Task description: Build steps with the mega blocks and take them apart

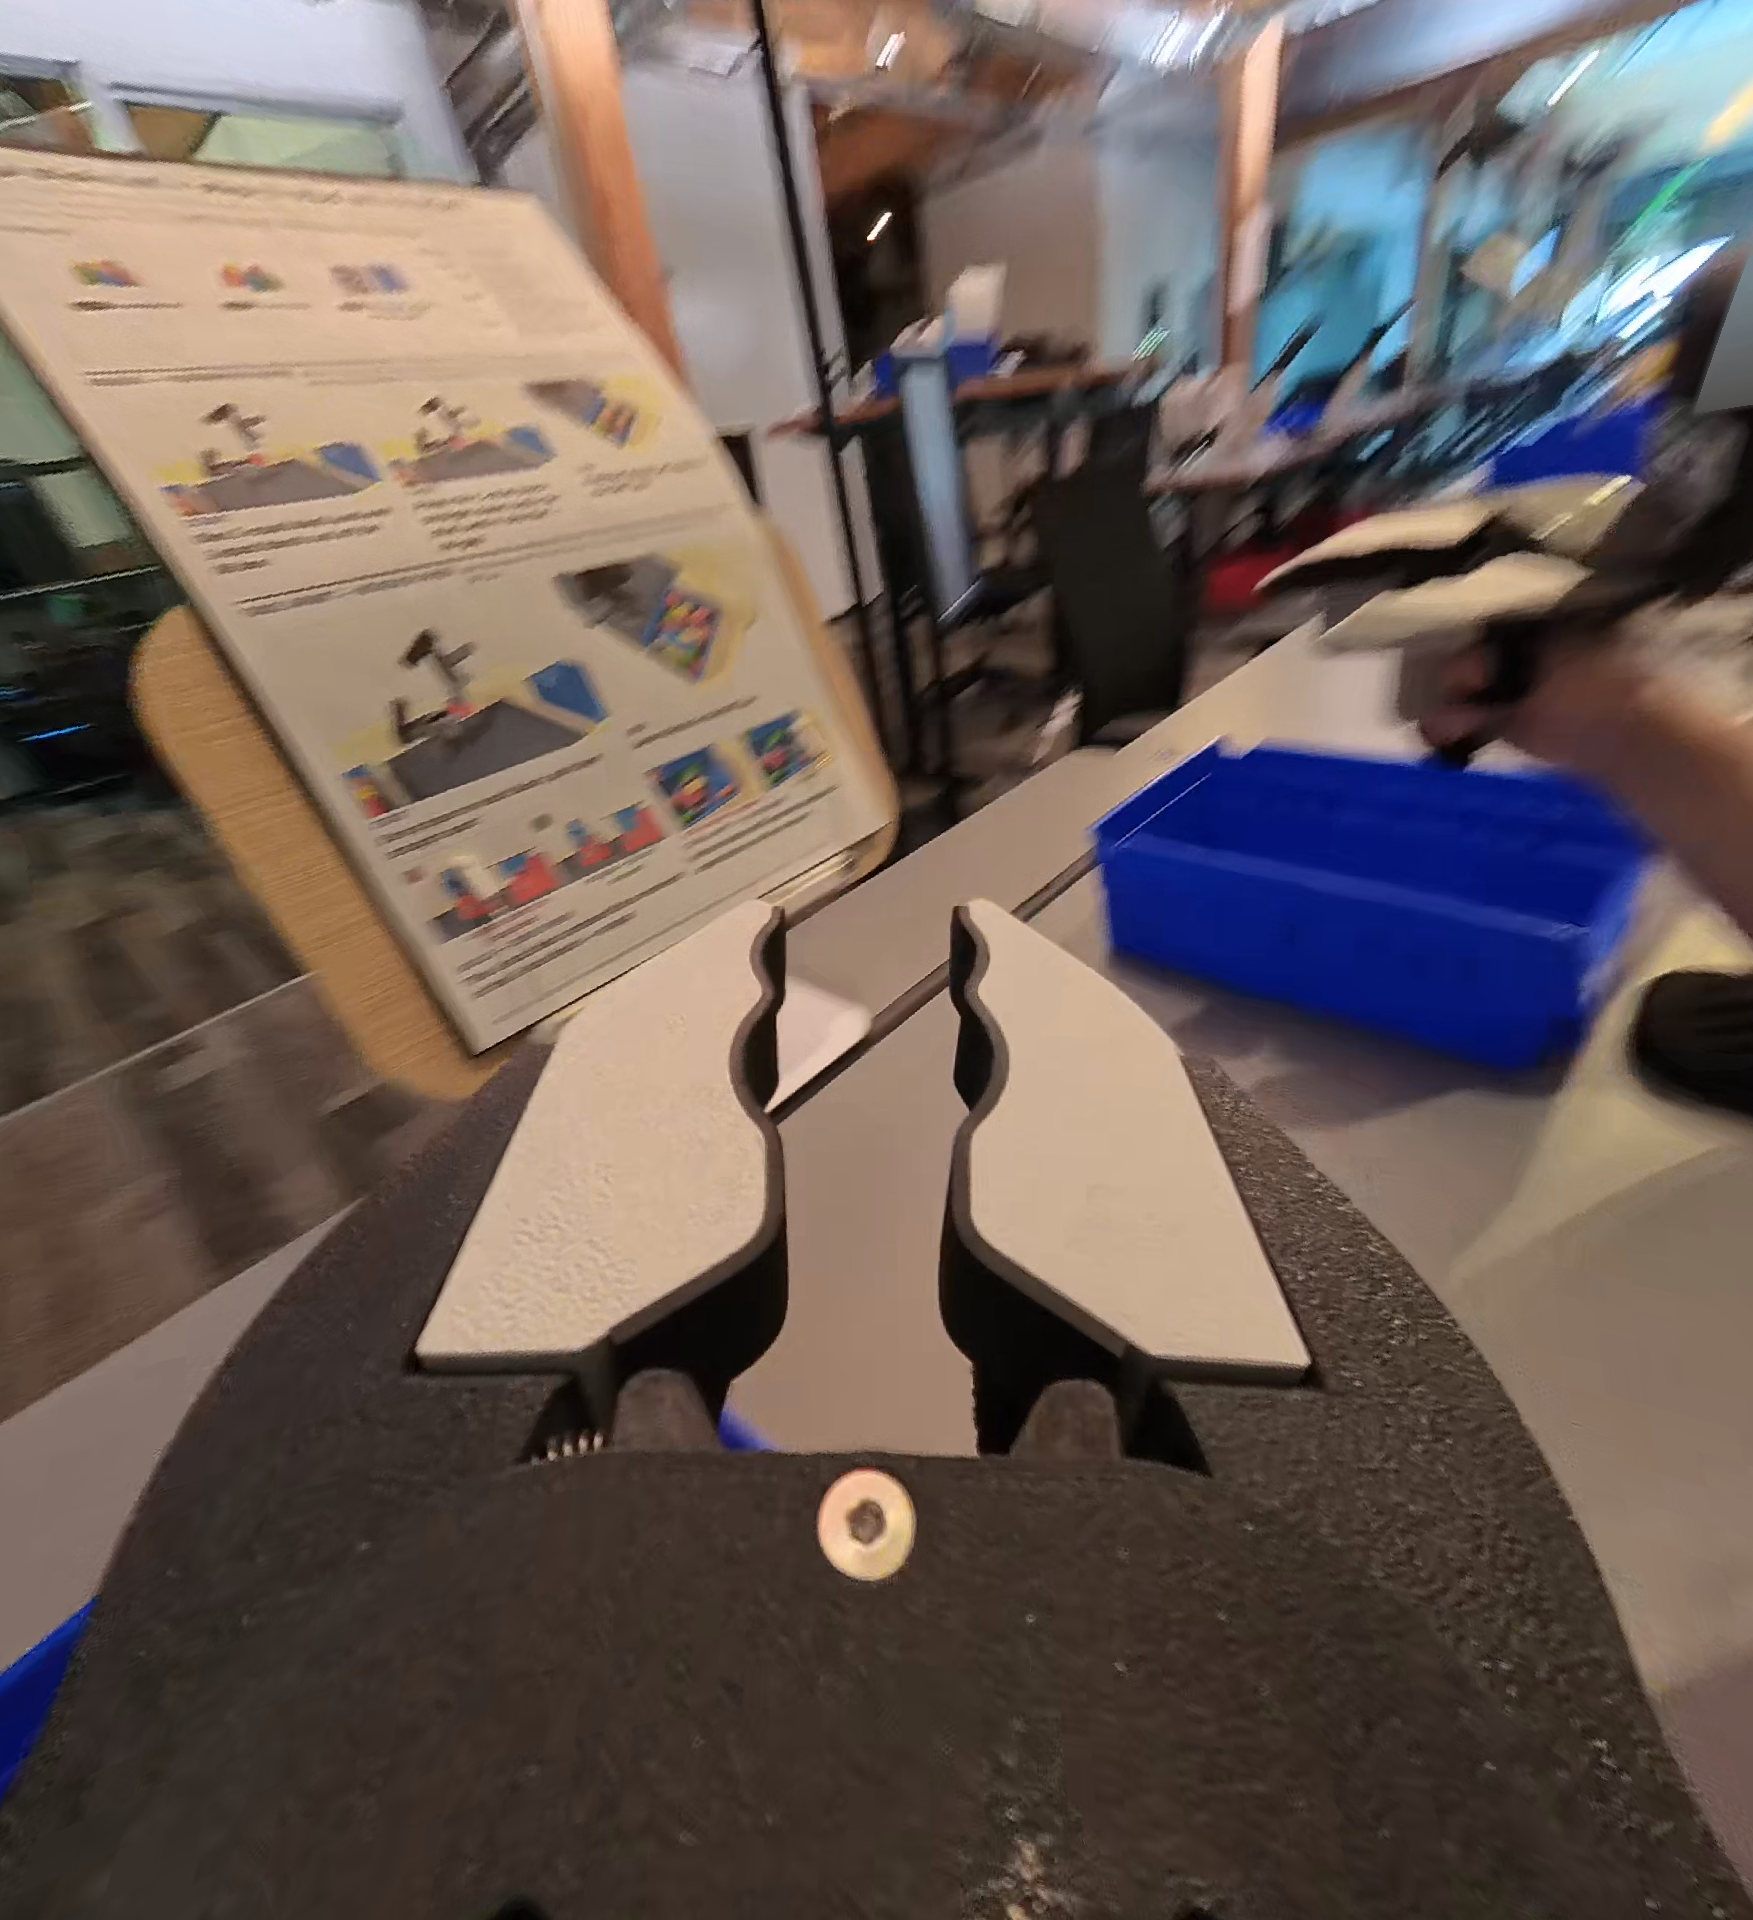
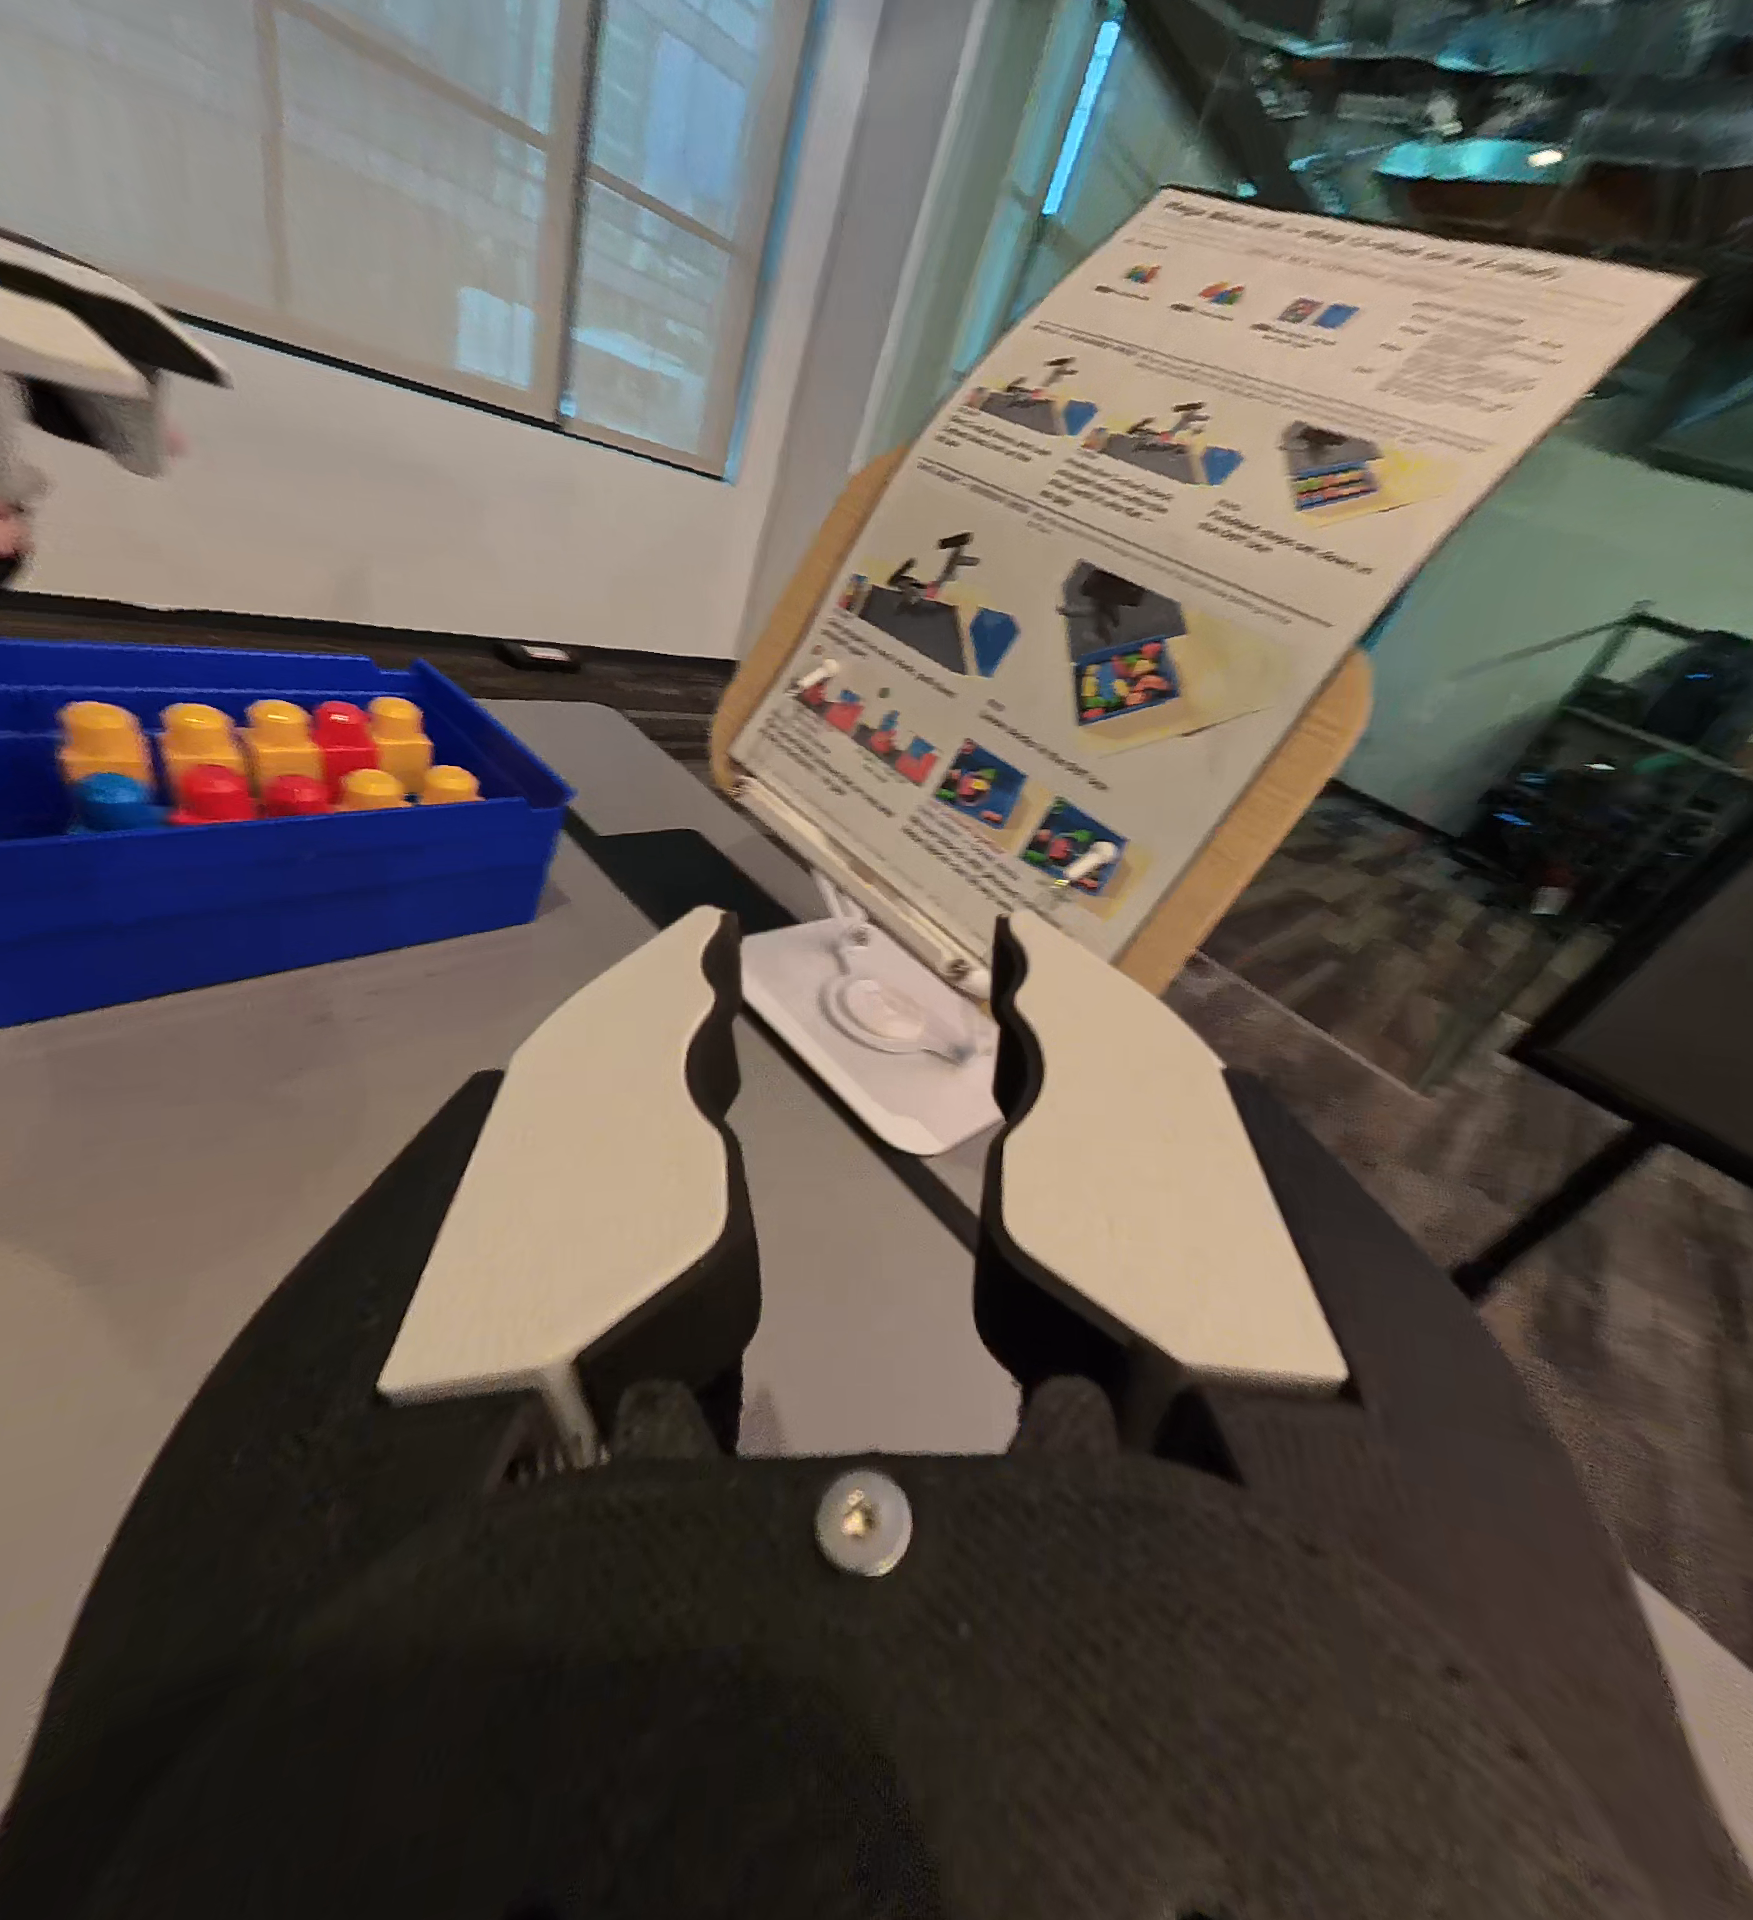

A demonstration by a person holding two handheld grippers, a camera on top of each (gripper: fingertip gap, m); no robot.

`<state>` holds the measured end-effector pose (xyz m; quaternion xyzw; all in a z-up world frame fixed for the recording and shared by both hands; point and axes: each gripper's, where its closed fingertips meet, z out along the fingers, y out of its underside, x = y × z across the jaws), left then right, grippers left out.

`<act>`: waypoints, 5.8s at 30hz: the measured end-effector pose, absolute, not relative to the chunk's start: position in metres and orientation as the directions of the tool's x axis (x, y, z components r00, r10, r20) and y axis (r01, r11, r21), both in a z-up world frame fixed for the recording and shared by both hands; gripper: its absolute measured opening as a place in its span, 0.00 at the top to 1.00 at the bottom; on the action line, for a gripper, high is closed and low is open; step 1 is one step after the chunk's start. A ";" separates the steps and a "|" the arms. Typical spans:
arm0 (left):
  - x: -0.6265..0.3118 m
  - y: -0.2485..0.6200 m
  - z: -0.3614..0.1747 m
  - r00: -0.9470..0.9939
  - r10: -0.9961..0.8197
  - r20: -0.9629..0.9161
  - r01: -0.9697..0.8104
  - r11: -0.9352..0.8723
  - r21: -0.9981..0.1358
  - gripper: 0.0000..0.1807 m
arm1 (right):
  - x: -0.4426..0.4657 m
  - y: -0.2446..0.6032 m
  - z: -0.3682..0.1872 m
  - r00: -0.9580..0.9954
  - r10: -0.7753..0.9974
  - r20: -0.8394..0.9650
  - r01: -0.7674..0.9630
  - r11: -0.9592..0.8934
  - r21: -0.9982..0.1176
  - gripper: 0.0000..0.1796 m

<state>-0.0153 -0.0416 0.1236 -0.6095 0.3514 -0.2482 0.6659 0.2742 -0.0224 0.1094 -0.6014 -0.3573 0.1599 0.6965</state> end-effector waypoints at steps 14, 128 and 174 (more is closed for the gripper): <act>-0.008 -0.040 0.118 0.631 -0.756 -0.171 -0.127 0.116 -0.985 0.79 | 0.270 -0.021 0.103 0.687 0.645 0.334 0.254 0.218 -0.942 0.74; -0.186 -0.042 -0.083 0.921 -0.390 -0.004 -0.371 -0.872 -0.319 0.71 | 0.217 -0.023 0.024 0.440 0.682 0.584 0.668 0.186 -0.720 0.74; 0.073 -0.099 0.086 0.210 -0.868 0.450 -0.093 -0.476 -0.874 0.77 | 0.107 -0.094 0.040 0.413 0.812 0.412 0.179 0.371 -0.911 0.58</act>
